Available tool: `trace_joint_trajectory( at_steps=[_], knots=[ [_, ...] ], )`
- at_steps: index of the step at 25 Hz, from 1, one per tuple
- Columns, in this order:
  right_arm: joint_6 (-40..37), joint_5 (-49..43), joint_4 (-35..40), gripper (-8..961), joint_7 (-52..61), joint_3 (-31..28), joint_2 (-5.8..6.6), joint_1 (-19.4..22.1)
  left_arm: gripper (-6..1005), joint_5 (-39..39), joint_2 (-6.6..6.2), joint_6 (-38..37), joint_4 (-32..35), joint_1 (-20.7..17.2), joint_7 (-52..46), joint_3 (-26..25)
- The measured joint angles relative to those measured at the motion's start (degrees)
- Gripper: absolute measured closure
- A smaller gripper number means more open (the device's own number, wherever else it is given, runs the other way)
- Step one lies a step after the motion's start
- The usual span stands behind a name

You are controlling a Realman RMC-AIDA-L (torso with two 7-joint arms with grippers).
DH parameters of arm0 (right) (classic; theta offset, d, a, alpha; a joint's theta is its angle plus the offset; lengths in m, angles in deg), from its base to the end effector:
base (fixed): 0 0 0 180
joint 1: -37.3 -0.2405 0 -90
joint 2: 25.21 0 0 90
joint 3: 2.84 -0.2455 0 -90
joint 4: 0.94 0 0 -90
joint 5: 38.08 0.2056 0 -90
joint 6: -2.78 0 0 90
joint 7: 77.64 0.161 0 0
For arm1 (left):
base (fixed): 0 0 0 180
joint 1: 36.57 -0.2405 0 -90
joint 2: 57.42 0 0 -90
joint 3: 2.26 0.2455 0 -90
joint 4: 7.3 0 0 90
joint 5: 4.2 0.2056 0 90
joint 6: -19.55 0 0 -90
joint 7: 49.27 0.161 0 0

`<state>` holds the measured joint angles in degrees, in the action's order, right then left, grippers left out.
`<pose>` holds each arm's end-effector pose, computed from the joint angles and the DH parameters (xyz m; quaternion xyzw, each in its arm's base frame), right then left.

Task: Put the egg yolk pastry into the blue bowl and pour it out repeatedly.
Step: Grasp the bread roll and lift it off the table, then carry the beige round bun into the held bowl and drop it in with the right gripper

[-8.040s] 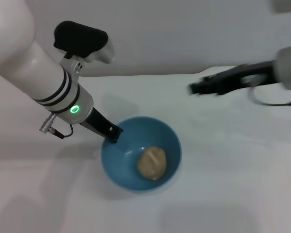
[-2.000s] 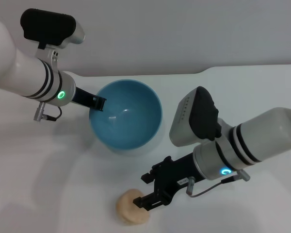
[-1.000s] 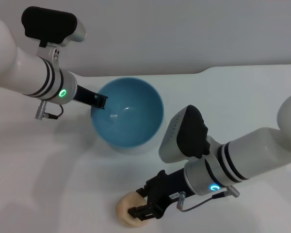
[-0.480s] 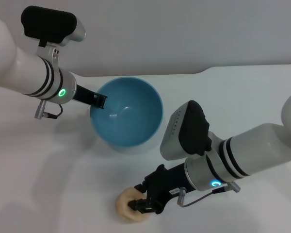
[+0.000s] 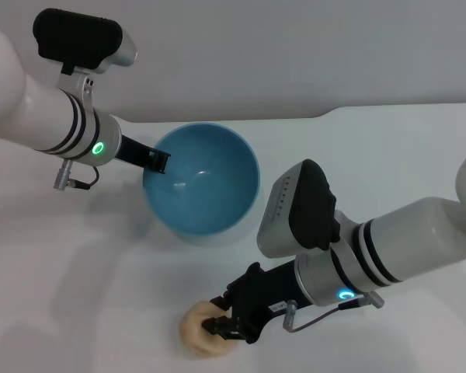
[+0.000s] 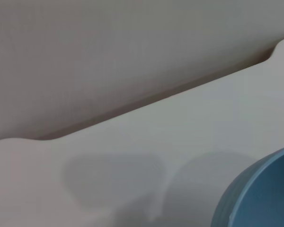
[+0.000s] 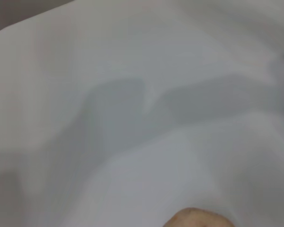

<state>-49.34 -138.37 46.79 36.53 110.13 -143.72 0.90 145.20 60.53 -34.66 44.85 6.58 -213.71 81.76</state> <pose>0.1689 0.3041 -0.1556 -0.9838 0.1771 -0.0058 0.0264 -0.1985 0.4242 -0.0453 -0.8441 -0.4251 0.0737 0.3185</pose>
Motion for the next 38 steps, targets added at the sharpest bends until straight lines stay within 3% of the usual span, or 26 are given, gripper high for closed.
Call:
trace_joint_trajectory(
  at_steps=[5, 16, 22, 28, 38],
  knots=[
    [-2.6, -0.5, 3.3, 718, 0.0, -2.2, 0.13, 1.5, 1000, 0.0, 0.0, 0.0, 0.0, 0.0, 0.1, 0.0],
    [-19.6, -5.0, 25.1, 771, 0.0, -18.0, -0.2, 12.8, 999, 0.1, -0.16, -1.6, 0.1, 0.3, 0.2, 0.0],
    [-24.8, -4.9, 32.7, 837, 0.0, -25.7, -0.26, 15.8, 999, 0.2, -0.14, -6.9, 0.3, 1.6, 0.2, 0.7],
    [-24.4, -5.2, 31.8, 881, -2.8, -30.5, -0.19, 15.7, 998, -0.1, 0.1, -10.5, 0.6, 2.1, 0.1, 2.3],
    [-22.6, -5.2, 25.1, 909, -2.9, -31.7, 0.03, 14.7, 992, -1.5, 0.48, -12.4, 2.1, 2.6, -0.3, 4.6]
  ],
)
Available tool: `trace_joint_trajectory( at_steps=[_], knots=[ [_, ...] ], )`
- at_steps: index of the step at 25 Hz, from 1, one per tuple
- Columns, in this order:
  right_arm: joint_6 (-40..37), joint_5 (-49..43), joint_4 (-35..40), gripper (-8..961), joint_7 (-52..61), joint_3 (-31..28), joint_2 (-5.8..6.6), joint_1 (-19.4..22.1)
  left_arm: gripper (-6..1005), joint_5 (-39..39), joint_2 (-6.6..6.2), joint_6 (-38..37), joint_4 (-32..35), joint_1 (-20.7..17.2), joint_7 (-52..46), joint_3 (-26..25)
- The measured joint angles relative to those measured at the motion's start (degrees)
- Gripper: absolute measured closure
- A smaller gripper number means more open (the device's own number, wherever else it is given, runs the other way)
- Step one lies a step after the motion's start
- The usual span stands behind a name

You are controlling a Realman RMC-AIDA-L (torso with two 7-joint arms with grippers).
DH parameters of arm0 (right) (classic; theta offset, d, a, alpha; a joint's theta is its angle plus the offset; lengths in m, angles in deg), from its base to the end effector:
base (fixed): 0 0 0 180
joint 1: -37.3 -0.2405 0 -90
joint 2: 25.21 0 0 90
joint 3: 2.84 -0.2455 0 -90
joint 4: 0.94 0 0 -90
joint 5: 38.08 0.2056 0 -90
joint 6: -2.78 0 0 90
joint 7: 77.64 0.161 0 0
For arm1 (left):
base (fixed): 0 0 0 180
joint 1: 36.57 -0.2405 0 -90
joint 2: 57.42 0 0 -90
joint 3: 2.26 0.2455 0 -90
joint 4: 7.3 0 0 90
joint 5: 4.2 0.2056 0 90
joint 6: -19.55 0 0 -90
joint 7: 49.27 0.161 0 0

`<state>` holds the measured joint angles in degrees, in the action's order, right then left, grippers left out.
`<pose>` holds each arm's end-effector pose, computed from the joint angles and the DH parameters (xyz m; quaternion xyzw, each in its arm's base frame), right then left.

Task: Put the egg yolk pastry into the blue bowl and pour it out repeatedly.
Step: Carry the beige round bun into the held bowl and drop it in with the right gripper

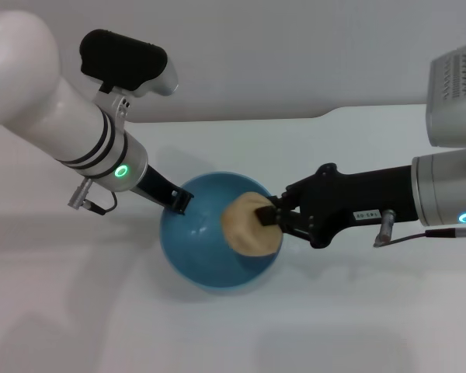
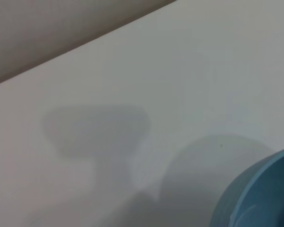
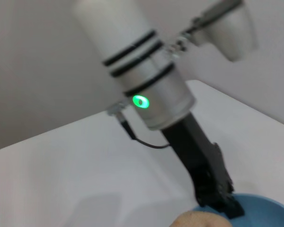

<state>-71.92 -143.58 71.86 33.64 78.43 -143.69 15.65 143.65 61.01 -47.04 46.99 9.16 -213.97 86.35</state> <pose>0.1521 0.3238 -0.0305 -0.9683 0.1782 0.1453 0.0977 -0.1789 0.3952 -0.0657 -0.8685 -0.4087 0.1479 0.2381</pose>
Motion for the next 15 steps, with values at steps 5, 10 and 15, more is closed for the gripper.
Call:
trace_joint_trajectory(
  at_steps=[5, 10, 15],
  knots=[
    [2.3, 0.0, -5.1, 913, -0.1, -1.9, 0.04, -0.6, 986, -2.1, -0.06, -0.4, 1.4, -0.2, 0.0, 1.1],
    [4.5, -0.3, -7.3, 916, -1.1, -3.1, 0.07, -0.7, 987, -2.6, -0.11, -1.0, 1.7, -0.3, 0.0, 1.6],
    [4.6, -0.8, -8.1, 913, -1.1, -2.6, 0.11, -1.1, 986, -2.6, -0.03, -1.1, 1.9, -0.4, 0.1, 1.6]
  ],
)
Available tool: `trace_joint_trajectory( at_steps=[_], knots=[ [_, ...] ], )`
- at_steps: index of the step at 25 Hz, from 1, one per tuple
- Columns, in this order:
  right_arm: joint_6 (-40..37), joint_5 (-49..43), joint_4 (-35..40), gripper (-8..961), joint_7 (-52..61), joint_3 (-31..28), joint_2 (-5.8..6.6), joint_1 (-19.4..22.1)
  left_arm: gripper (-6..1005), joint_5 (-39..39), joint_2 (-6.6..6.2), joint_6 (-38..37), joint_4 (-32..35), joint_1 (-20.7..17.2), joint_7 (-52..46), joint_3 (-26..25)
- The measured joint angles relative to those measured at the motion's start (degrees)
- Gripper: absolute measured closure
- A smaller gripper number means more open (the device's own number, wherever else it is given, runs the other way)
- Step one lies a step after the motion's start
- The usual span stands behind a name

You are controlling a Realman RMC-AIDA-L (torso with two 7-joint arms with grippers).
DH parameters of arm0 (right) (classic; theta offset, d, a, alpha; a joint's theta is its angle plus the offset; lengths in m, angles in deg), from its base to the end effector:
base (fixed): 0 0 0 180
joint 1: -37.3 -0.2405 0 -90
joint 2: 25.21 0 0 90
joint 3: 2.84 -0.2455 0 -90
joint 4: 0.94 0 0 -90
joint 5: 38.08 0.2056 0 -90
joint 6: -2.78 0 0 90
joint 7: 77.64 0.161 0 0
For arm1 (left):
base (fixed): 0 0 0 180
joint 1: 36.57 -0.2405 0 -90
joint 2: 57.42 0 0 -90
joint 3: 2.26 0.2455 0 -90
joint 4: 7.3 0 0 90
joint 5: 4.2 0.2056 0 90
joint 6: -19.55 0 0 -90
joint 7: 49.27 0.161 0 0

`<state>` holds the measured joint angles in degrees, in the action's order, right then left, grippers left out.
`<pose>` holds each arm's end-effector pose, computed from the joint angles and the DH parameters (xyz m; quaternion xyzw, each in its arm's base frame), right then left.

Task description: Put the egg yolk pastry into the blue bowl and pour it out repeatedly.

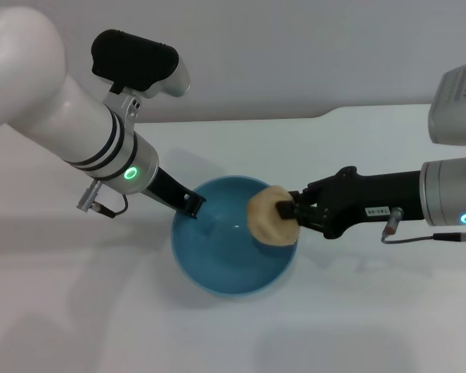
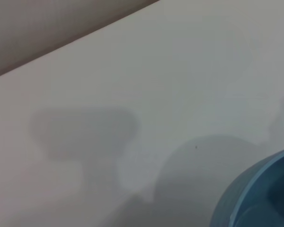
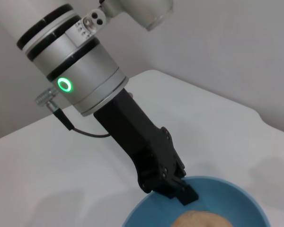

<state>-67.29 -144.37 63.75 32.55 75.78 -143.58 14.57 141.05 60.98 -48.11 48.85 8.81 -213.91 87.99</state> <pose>0.1837 0.3390 -0.0349 -0.9530 0.2352 0.1384 0.1317 -0.1688 0.3889 -0.0705 -0.8773 -0.4030 0.1403 0.2196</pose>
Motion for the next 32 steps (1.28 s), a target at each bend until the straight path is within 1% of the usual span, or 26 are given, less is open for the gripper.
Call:
trace_joint_trajectory(
  at_steps=[2, 6, 11, 14, 18, 21, 24, 26, 29, 32],
  knots=[
    [0.0, 0.0, -0.6, 904, 0.0, 0.0, 0.0, -0.5, 986, 0.0, 0.03, -0.1, 0.3, -0.1, 0.0, 0.1],
    [1.5, -0.1, -2.0, 696, 0.0, -0.3, -0.03, -1.6, 986, -0.4, 0.06, -0.3, 1.2, -0.3, -0.1, 1.3],
    [2.8, 0.0, -1.8, 599, -0.1, -0.9, -0.2, -1.3, 986, -1.4, 0.07, -0.3, 1.4, -0.3, 0.2, 1.5],
    [3.3, 0.4, -0.3, 540, -0.1, -2.9, -0.27, 0.2, 986, -1.6, 0.03, 0.1, 1.5, -0.4, 0.3, 1.5],
    [3.3, 0.5, 3.9, 462, 0.2, -7.1, -0.47, 4.3, 986, -1.6, 0.01, 0.7, 1.5, -0.5, 0.3, 1.5],
    [3.1, 0.5, 4.9, 460, 0.2, -12.3, -0.57, 7.0, 986, -1.6, 0.08, 2.1, 1.5, -0.8, 0.3, 1.6],
    [2.4, 0.5, 3.5, 459, 0.3, -17.9, -0.56, 9.1, 987, -2.5, 0.14, 4.4, 1.5, -1.3, 0.4, 3.3],
    [2.3, 0.5, 2.3, 459, -0.2, -20.1, -0.56, 10.3, 987, -3.4, 0.07, 6.6, 1.5, -1.7, 0.4, 4.6],
    [2.9, 0.6, 0.6, 458, -2.6, -21.1, -0.57, 11.5, 987, -4.3, 0.1, 10.6, 1.9, -2.6, 0.4, 5.1],
    [4.8, 2.5, -1.9, 458, -7.6, -21.1, -0.67, 12.1, 987, -6.8, 0.06, 15.6, 2.1, -3.9, 0.4, 6.7]
  ],
)
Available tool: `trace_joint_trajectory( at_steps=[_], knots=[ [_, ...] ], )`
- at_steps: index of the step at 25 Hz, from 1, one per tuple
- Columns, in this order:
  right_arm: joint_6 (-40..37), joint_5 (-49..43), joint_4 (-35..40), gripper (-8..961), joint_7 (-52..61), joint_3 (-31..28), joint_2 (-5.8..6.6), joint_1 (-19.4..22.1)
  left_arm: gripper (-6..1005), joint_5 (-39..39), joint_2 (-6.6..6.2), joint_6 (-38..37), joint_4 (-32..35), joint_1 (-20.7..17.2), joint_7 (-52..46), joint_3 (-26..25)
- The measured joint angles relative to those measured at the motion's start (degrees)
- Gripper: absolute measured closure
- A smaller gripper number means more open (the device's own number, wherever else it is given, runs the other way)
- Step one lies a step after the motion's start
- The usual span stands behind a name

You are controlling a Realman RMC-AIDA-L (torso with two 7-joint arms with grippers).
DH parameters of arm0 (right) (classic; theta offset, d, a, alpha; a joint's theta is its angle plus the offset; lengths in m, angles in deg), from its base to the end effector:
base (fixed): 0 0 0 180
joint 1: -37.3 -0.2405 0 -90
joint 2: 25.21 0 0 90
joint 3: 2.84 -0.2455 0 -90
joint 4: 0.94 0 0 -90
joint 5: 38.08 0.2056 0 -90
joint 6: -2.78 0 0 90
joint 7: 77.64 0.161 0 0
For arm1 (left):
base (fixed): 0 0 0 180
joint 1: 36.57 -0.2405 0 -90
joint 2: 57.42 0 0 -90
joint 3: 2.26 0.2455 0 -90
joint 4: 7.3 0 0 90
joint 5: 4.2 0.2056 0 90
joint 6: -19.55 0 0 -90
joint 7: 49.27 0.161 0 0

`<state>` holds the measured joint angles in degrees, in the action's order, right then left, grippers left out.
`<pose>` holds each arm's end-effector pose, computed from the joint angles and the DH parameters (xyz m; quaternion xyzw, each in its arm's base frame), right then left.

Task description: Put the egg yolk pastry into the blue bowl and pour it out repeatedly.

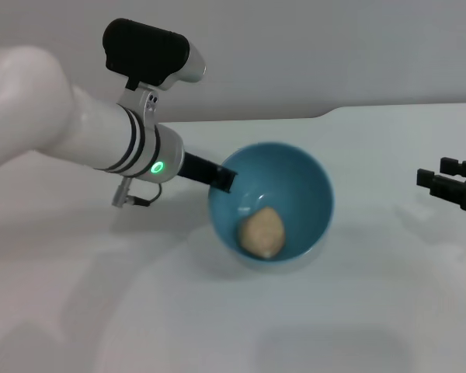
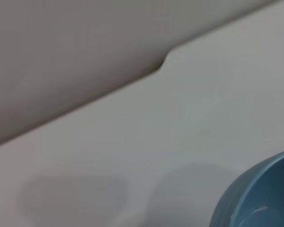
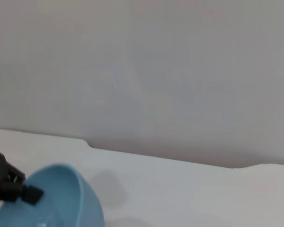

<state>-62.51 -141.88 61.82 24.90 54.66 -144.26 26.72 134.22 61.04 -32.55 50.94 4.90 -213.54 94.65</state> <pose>0.2968 0.3275 0.0473 -0.8523 0.3577 0.1887 0.3315 -0.1511 0.3967 -0.0871 -0.8916 -0.3760 0.0357 0.2498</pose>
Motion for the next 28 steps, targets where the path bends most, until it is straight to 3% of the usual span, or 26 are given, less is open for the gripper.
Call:
trace_joint_trajectory(
  at_steps=[5, 9, 10, 18, 23, 27, 28],
  knots=[
    [2.2, 10.9, -6.9, 459, -10.2, -0.7, 0.13, 0.4, 987, -3.7, -0.02, 7.5, 1.1, -3.0, 0.1, 2.3],
    [2.3, 18.5, -10.1, 459, -17.2, -2.3, 0.19, 1.2, 986, -8.5, -0.09, 20.1, 3.6, -8.1, 0.7, 9.1],
    [2.4, 20.0, -10.8, 459, -18.4, -2.9, 0.19, 1.4, 986, -8.5, -0.09, 20.1, 3.6, -8.1, 0.7, 9.1],
    [3.0, 22.3, -13.5, 459, -19.4, -5.6, 0.28, 1.9, 986, -9.4, -0.21, 44.3, 7.1, -16.6, 0.9, 21.0],
    [4.3, 22.4, -13.8, 458, -19.4, -8.4, 0.22, 2.4, 985, -9.0, -0.3, 63.9, 5.9, -20.6, 0.9, 28.9],
    [4.3, 22.4, -14.3, 458, -19.4, -9.8, 0.2, 2.5, 985, -9.0, -0.21, 83.5, -0.1, -20.9, 0.9, 37.5],
    [4.2, 22.4, -14.5, 458, -19.4, -10.1, 0.2, 2.5, 985, -9.0, 0.0, 92.9, -3.6, -20.2, 0.9, 41.5]
  ],
)
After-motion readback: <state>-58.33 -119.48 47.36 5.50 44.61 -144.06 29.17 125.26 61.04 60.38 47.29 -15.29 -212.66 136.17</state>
